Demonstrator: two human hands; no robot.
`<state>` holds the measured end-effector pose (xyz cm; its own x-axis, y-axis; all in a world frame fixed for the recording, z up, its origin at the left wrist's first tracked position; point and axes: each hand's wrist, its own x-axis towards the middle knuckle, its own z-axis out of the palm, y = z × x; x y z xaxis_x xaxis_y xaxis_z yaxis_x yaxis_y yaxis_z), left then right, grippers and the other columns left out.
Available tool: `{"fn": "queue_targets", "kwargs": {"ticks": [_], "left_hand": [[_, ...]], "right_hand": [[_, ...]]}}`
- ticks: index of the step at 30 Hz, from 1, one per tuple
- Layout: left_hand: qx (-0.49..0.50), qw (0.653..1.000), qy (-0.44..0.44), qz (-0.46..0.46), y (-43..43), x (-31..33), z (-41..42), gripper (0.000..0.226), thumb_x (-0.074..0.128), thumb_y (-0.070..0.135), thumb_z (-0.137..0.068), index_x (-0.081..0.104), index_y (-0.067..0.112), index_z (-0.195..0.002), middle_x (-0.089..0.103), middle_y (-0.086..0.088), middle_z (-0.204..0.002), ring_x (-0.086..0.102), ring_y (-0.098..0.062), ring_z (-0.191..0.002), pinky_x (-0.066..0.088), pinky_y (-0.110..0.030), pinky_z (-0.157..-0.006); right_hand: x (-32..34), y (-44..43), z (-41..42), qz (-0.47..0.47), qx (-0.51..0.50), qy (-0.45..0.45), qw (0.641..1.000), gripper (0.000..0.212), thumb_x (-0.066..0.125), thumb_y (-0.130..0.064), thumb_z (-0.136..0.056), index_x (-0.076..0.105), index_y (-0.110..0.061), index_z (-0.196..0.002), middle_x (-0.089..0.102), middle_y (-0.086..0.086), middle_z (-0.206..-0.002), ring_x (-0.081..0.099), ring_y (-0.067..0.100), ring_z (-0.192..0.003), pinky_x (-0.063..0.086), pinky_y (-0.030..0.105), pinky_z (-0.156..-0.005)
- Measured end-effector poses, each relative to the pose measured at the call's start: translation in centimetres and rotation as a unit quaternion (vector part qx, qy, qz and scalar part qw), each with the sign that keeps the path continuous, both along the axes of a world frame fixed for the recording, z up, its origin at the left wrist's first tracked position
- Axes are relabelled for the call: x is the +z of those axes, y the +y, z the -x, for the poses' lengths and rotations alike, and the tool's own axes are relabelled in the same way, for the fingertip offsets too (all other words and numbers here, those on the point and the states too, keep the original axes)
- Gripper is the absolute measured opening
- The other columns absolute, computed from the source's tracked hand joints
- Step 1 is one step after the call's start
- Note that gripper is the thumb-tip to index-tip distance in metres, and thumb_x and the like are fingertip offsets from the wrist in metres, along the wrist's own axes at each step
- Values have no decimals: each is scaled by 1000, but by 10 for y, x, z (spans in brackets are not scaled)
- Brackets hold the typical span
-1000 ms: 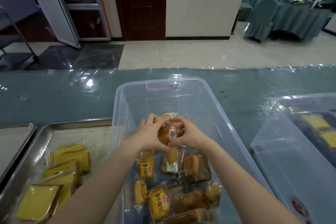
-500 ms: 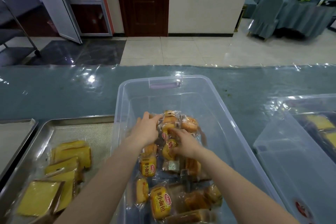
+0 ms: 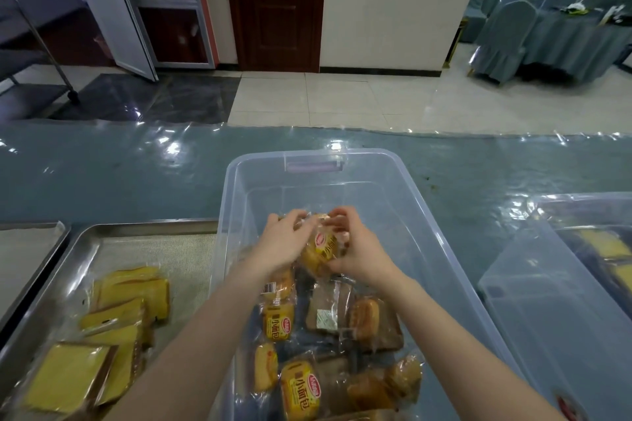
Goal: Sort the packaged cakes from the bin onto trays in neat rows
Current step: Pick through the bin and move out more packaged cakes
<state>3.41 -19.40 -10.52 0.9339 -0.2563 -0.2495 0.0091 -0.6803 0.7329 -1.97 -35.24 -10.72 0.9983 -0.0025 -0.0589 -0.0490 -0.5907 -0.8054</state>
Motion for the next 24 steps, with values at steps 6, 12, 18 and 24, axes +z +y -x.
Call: {"fn": "queue_targets", "kwargs": {"ticks": [6, 12, 18, 24], "left_hand": [[7, 999, 41, 0, 4, 0, -4, 82, 83, 35, -67, 39, 32, -136, 43, -6, -130, 55, -27, -110, 60, -32, -65], [67, 994, -39, -75, 9, -3, -3, 77, 78, 35, -76, 36, 32, -140, 34, -9, -142, 51, -31, -120, 54, -40, -92], [87, 989, -74, -95, 10, -6, -5, 79, 78, 43, -75, 35, 33, -140, 37, -5, -140, 52, -27, -119, 52, -36, -93], [79, 989, -84, -95, 13, -7, -7, 81, 79, 47, -70, 37, 34, -139, 39, -3, -134, 52, -24, -114, 55, -37, -90]], "right_hand": [[-6, 10, -6, -39, 75, 14, 996, 107, 93, -23, -55, 28, -39, -139, 44, -15, -144, 46, 7, -127, 47, 28, -100], [-50, -21, -32, 321, 68, 75, 942, 103, 78, -51, -71, 13, -43, -150, 3, 5, -162, 2, 32, -148, 10, 56, -118], [-78, -9, -53, 384, 106, 73, 914, 111, 73, -63, -68, -3, -48, -147, 15, 4, -157, 13, 33, -145, 17, 69, -109], [-87, -2, -64, 372, 118, 114, 914, 101, 76, -61, -64, 16, -43, -144, 25, 4, -151, 21, 33, -141, 19, 69, -108]]}}
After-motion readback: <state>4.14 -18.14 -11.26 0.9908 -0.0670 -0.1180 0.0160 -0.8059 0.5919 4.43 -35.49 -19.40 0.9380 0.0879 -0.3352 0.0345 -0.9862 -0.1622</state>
